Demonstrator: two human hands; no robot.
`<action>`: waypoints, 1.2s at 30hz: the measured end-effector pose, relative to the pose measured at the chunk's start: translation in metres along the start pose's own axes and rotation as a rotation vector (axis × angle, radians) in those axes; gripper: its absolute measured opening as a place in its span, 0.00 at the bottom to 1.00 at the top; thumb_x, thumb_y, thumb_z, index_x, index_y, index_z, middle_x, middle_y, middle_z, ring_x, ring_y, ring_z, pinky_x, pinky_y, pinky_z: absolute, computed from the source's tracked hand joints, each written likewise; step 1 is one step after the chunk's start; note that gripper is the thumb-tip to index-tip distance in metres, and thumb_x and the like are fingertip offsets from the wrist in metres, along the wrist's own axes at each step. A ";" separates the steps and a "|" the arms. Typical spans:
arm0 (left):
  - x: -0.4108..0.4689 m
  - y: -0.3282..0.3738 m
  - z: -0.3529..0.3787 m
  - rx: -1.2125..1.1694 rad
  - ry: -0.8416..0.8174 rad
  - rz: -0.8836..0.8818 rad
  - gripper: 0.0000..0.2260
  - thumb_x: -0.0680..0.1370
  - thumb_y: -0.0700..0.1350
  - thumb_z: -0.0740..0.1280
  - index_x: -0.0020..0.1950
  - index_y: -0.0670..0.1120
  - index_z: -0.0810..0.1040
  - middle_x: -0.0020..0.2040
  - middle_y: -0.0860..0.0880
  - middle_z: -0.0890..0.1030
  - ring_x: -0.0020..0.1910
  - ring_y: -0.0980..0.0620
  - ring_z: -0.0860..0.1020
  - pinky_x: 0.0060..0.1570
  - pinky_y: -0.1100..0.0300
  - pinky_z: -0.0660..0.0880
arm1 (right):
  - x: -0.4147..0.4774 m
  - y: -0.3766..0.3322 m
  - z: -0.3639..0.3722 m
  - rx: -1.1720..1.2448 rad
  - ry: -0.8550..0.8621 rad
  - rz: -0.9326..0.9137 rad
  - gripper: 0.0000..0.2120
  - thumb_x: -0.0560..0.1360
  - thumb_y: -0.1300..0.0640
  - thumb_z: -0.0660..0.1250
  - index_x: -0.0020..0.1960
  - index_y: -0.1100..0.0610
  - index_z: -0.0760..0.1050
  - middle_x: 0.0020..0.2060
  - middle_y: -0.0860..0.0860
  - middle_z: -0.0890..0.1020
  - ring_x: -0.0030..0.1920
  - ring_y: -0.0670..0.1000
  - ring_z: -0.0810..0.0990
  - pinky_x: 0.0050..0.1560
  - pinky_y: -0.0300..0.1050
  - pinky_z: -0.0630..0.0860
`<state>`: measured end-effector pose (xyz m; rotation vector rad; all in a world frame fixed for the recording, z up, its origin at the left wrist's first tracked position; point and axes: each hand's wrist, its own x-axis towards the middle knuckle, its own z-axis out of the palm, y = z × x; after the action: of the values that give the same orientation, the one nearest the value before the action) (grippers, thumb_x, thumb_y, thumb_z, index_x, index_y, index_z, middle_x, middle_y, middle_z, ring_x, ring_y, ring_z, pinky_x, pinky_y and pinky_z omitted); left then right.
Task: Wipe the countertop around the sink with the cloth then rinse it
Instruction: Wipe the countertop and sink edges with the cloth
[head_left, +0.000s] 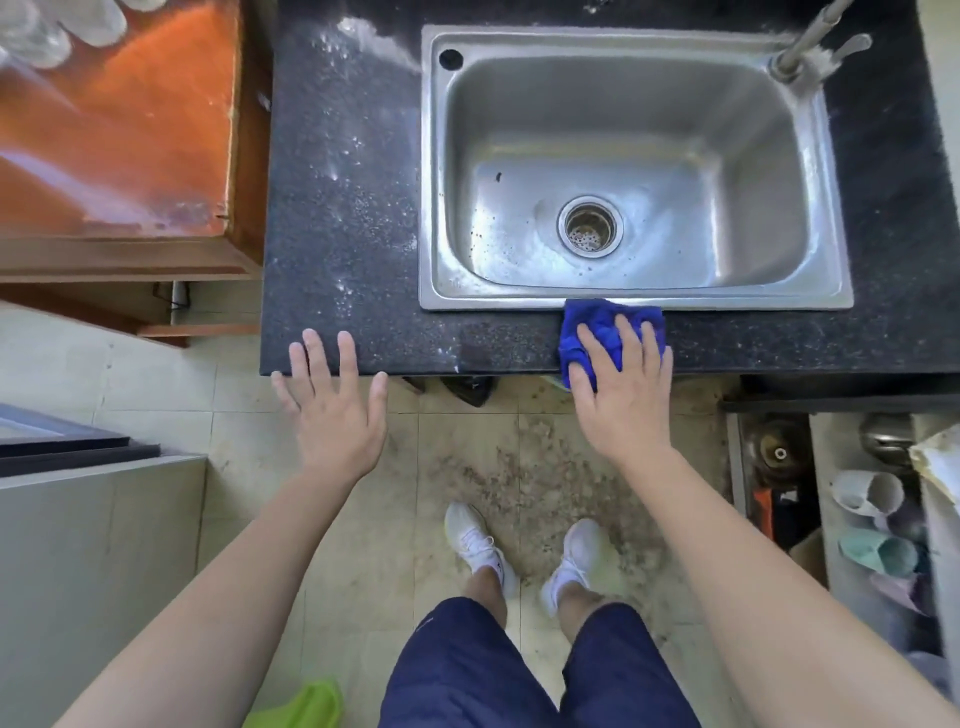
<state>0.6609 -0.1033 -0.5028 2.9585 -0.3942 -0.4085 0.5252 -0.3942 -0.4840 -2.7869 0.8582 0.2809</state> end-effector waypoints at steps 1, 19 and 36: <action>-0.001 -0.003 -0.002 0.011 0.002 0.017 0.30 0.82 0.60 0.45 0.82 0.49 0.51 0.82 0.40 0.48 0.80 0.39 0.47 0.75 0.35 0.43 | -0.002 -0.016 0.003 0.033 0.010 0.053 0.28 0.82 0.40 0.47 0.79 0.45 0.62 0.80 0.57 0.57 0.80 0.62 0.49 0.78 0.65 0.46; -0.011 -0.028 -0.029 0.032 -0.086 -0.028 0.27 0.84 0.57 0.46 0.81 0.49 0.57 0.82 0.43 0.51 0.80 0.43 0.51 0.74 0.38 0.55 | 0.010 -0.086 0.024 -0.031 -0.002 -0.503 0.27 0.80 0.39 0.53 0.76 0.44 0.67 0.77 0.56 0.66 0.77 0.62 0.61 0.75 0.64 0.58; -0.004 -0.037 -0.038 0.105 -0.068 0.072 0.26 0.82 0.58 0.49 0.76 0.50 0.69 0.75 0.40 0.67 0.73 0.42 0.62 0.71 0.32 0.58 | 0.001 -0.066 0.014 -0.018 0.068 -0.303 0.27 0.80 0.41 0.53 0.75 0.49 0.70 0.74 0.61 0.68 0.74 0.68 0.61 0.72 0.70 0.58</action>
<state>0.6771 -0.0633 -0.4714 3.0267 -0.5440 -0.4956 0.5623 -0.3378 -0.4886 -2.9033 0.4370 0.1447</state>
